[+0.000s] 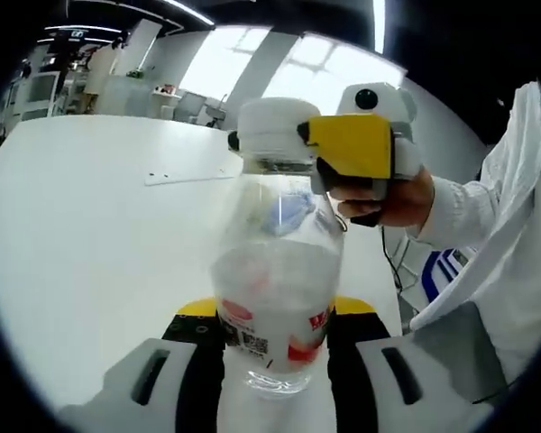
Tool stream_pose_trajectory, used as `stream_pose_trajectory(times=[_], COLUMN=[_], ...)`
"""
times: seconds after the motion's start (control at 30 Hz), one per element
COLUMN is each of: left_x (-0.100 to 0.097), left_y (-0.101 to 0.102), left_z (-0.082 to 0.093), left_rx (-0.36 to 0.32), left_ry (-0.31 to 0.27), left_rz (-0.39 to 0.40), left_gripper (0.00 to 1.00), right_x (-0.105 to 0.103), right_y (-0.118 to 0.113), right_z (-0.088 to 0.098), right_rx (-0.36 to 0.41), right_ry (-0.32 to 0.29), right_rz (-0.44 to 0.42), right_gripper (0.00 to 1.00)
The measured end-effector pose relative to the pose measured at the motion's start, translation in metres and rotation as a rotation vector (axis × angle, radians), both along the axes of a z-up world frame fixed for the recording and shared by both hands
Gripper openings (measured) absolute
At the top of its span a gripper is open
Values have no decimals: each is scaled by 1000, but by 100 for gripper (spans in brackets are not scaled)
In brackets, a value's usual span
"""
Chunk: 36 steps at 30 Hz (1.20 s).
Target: Arrange the tabletop items into an orderly group along one side of the table until the central work area is clear of visible clutter.
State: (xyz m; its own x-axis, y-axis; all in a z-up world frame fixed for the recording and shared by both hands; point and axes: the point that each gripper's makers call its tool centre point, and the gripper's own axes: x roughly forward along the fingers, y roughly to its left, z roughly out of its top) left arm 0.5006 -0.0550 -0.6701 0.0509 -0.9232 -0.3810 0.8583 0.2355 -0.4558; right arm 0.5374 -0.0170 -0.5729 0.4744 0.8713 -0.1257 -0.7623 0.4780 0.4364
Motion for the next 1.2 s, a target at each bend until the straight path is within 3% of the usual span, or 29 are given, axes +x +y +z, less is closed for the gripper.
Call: stream_pose_trajectory(times=[0.53,1.2], left_x=[29,62], left_y=[-54,-106], left_z=[43,47], left_rx=[22,17], left_ry=[-155,-253], left_rz=[-80,-144], left_gripper=[43,43], right_x=[17,40], right_y=[-53,-96], right_z=[47,52], right_rx=[-86,-241], right_ry=[-148,-246], right_rz=[-41,-57], right_gripper=[19,19])
